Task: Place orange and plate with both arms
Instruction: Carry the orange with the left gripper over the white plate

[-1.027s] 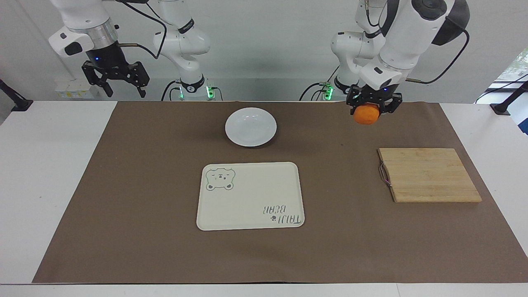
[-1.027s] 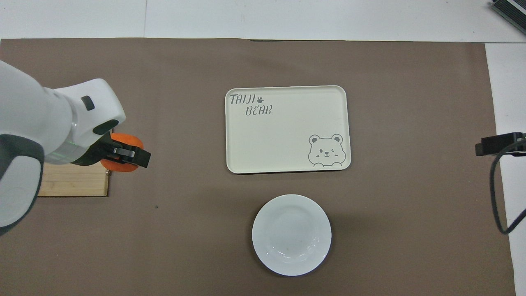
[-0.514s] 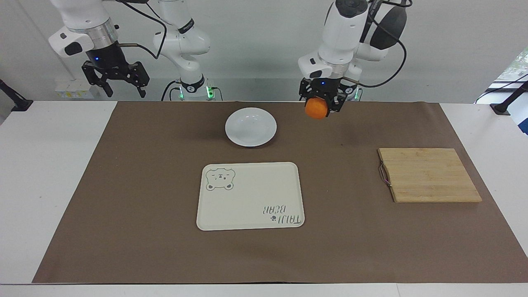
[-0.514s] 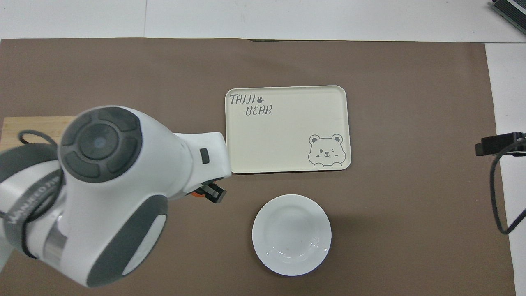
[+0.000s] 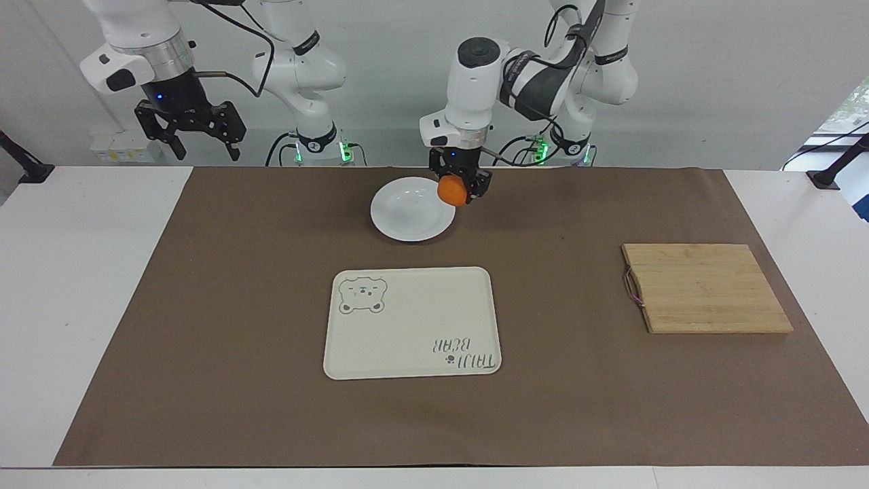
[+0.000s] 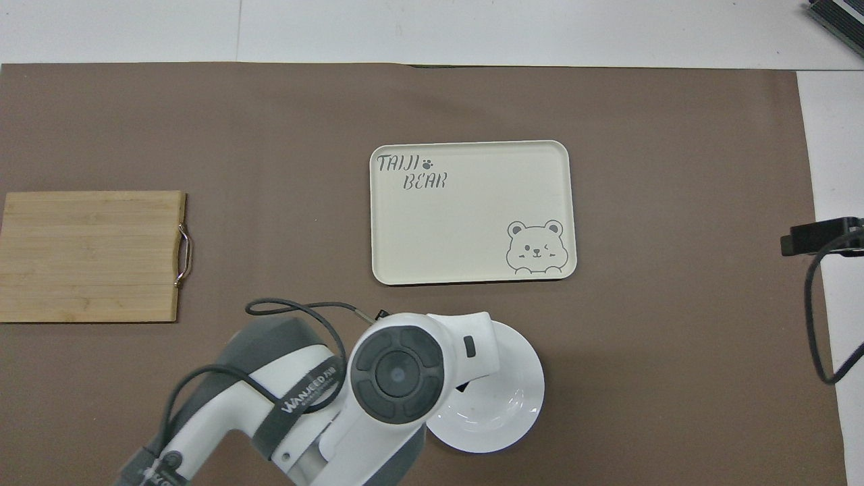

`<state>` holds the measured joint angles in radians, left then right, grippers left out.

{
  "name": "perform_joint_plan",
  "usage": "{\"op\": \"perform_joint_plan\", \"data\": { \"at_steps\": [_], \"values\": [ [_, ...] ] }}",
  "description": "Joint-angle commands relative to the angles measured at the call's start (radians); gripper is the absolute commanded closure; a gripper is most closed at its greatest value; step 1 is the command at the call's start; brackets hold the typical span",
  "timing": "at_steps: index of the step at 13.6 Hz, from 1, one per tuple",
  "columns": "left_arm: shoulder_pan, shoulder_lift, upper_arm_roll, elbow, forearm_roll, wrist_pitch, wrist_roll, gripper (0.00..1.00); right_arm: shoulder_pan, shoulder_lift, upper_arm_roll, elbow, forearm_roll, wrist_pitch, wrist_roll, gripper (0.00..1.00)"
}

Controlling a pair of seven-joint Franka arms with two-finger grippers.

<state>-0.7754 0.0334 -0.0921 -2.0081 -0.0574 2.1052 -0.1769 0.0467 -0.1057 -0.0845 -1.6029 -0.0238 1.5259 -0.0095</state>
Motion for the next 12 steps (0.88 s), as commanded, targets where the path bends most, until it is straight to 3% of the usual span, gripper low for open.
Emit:
{"op": "perform_joint_plan", "data": {
  "at_steps": [1,6,7,8,12],
  "values": [
    [-0.054,0.031,0.020,-0.069,0.008,0.123,-0.038,1.00,-0.004,-0.017,0.005,-0.019,-0.008,0.004,-0.010,0.00],
    [-0.123,0.202,0.019,-0.070,0.010,0.263,-0.038,1.00,-0.004,-0.017,0.005,-0.019,-0.008,0.004,-0.010,0.00],
    [-0.137,0.233,0.019,-0.070,0.008,0.309,-0.044,0.90,-0.004,-0.017,0.005,-0.019,-0.008,0.004,-0.010,0.00],
    [-0.140,0.232,0.019,-0.070,0.008,0.308,-0.065,0.01,-0.005,-0.017,0.005,-0.019,-0.008,0.004,-0.010,0.00],
    [-0.136,0.179,0.022,-0.057,0.008,0.222,-0.092,0.00,-0.004,-0.017,0.005,-0.018,-0.008,-0.010,-0.010,0.00]
  ]
}}
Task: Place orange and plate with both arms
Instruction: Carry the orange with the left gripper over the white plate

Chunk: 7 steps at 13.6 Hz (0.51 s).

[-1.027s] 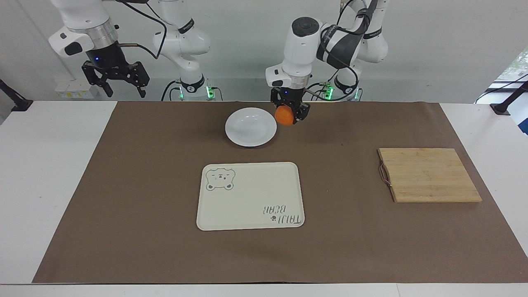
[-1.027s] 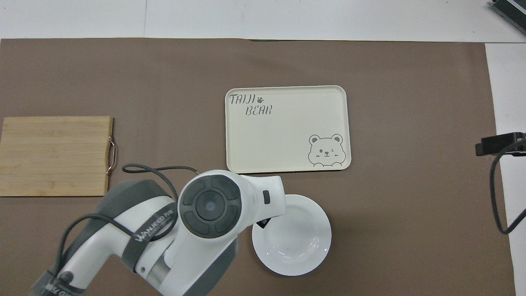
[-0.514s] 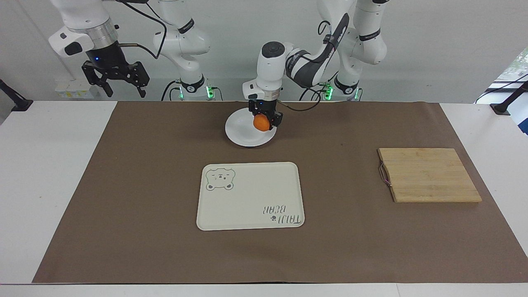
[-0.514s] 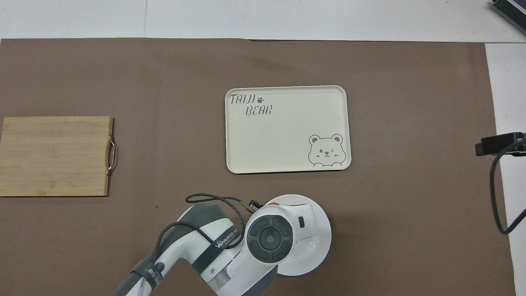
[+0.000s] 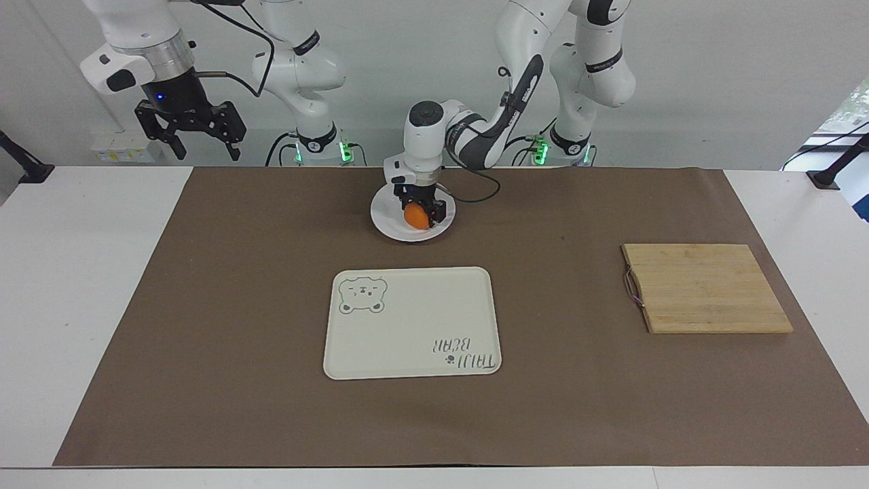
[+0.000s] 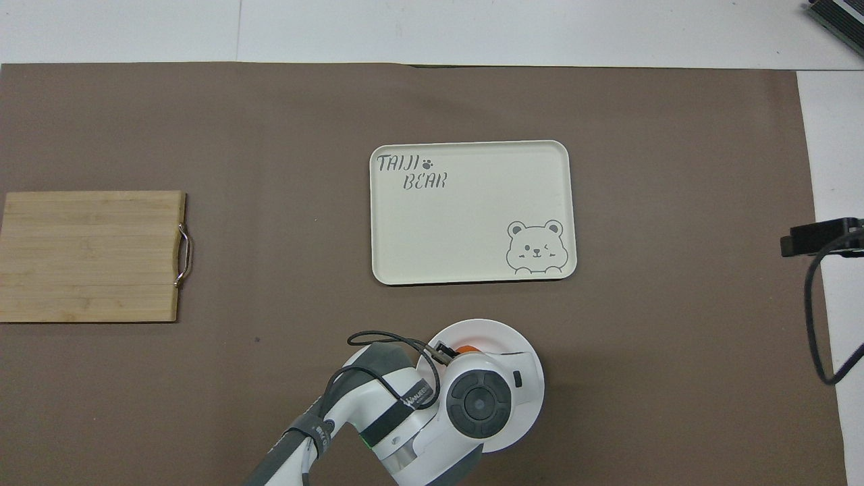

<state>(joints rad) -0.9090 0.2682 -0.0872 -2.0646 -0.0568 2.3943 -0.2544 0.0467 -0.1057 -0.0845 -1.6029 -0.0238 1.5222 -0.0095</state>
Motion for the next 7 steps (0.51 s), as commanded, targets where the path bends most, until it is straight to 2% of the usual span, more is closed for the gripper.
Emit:
{"op": "perform_joint_plan", "data": {
  "at_steps": [1,4,7],
  "values": [
    [0.008,-0.091,0.018,0.007,0.008,-0.113,-0.010,0.00,-0.005,-0.017,0.005,-0.017,-0.008,-0.007,-0.010,0.00],
    [0.080,-0.179,0.021,0.043,0.008,-0.262,-0.002,0.00,-0.005,-0.017,0.002,-0.017,-0.010,-0.010,-0.018,0.00],
    [0.186,-0.225,0.024,0.105,0.006,-0.383,-0.002,0.00,-0.002,-0.026,0.005,-0.018,-0.001,-0.091,-0.116,0.00]
  ]
}}
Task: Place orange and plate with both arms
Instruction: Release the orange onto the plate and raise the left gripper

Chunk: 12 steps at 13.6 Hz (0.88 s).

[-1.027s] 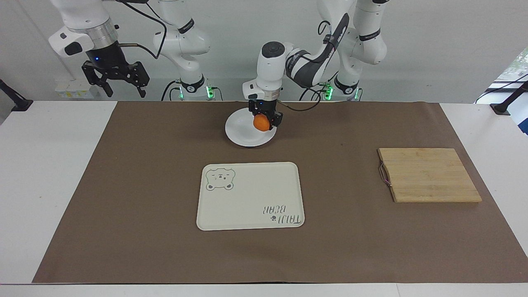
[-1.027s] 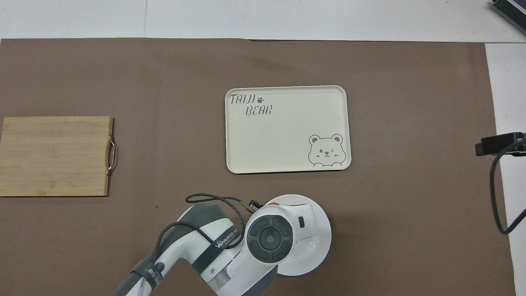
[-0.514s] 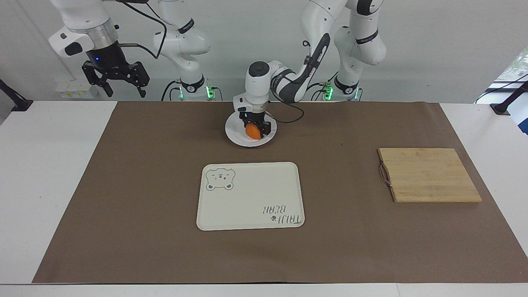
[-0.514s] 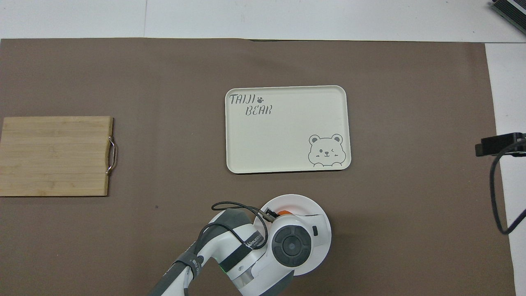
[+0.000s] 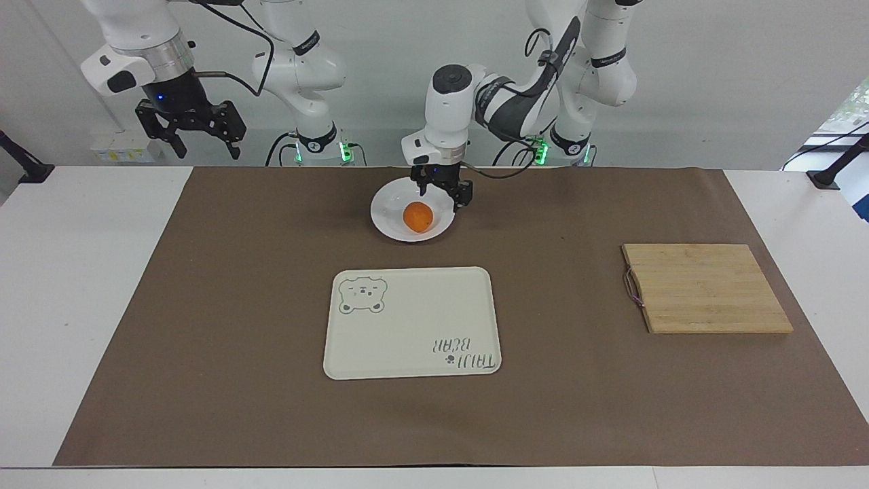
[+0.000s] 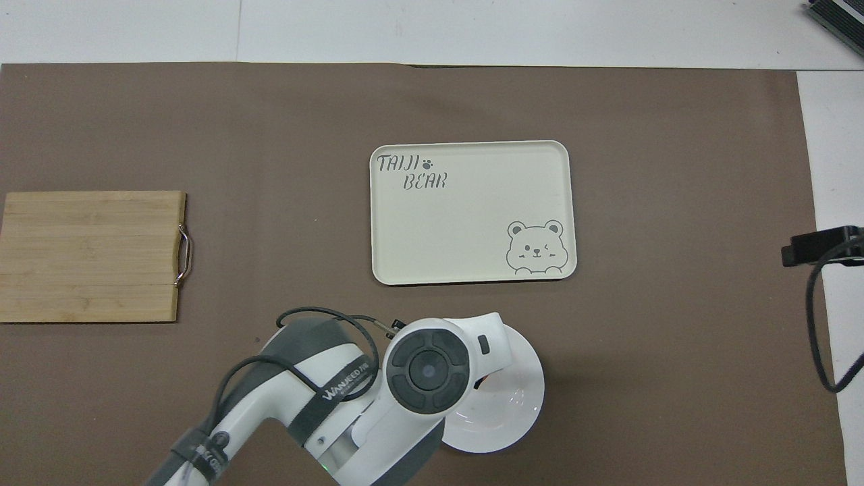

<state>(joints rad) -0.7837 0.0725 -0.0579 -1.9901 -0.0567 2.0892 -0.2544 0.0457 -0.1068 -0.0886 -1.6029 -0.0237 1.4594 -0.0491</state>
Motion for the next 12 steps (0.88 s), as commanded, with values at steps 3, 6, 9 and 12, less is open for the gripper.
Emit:
{"op": "perform_joint_plan", "data": {
  "at_steps": [3,6,9,12],
  "values": [
    [0.199,-0.108,0.000,0.062,0.001,-0.126,0.000,0.00,-0.015,-0.022,0.007,-0.044,0.046,0.004,-0.098,0.00],
    [0.288,-0.158,0.000,0.103,0.001,-0.193,0.004,0.00,-0.011,-0.034,-0.003,-0.204,0.215,0.094,-0.095,0.00],
    [0.394,-0.165,0.026,0.174,0.000,-0.241,0.009,0.00,-0.009,-0.036,-0.003,-0.352,0.443,0.169,-0.100,0.00],
    [0.503,-0.151,0.027,0.224,0.007,-0.281,0.006,0.00,-0.007,-0.042,0.001,-0.487,0.580,0.240,-0.127,0.00]
  ]
}}
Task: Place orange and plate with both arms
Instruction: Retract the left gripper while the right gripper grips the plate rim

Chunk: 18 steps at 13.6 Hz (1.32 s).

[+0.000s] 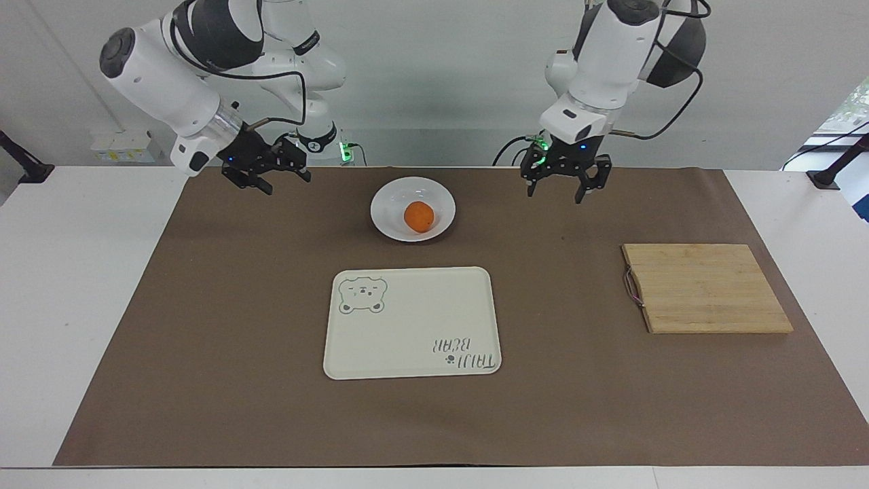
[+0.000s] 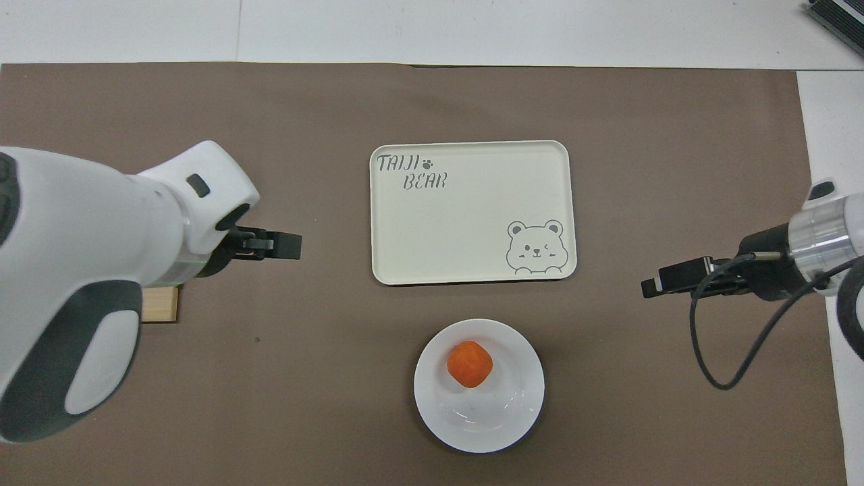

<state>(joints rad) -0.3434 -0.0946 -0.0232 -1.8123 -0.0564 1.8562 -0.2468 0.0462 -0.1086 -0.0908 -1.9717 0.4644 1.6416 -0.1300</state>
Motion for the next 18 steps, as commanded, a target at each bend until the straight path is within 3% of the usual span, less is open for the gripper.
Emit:
{"op": "perform_joint_plan", "data": {
  "at_steps": [1,4,7,12,16,18],
  "values": [
    [0.092,0.021,-0.007,0.056,0.012,-0.058,-0.002,0.00,-0.008,-0.040,0.003,-0.172,0.143,0.090,-0.100,0.00],
    [0.179,0.032,-0.009,0.065,0.015,-0.068,0.029,0.00,-0.005,-0.054,0.008,-0.311,0.265,0.194,-0.175,0.00],
    [0.193,0.042,-0.007,0.089,0.015,-0.080,0.069,0.00,0.015,-0.046,0.010,-0.399,0.403,0.243,-0.238,0.00],
    [0.297,0.159,-0.007,0.295,0.016,-0.270,0.145,0.00,0.141,-0.036,0.011,-0.571,0.604,0.435,-0.369,0.00],
    [0.351,0.148,-0.007,0.281,0.015,-0.259,0.242,0.00,0.141,0.020,0.010,-0.621,0.677,0.474,-0.546,0.00],
    [0.356,0.115,-0.003,0.223,0.015,-0.252,0.251,0.00,0.123,0.029,0.010,-0.659,0.723,0.472,-0.618,0.00]
  ]
}}
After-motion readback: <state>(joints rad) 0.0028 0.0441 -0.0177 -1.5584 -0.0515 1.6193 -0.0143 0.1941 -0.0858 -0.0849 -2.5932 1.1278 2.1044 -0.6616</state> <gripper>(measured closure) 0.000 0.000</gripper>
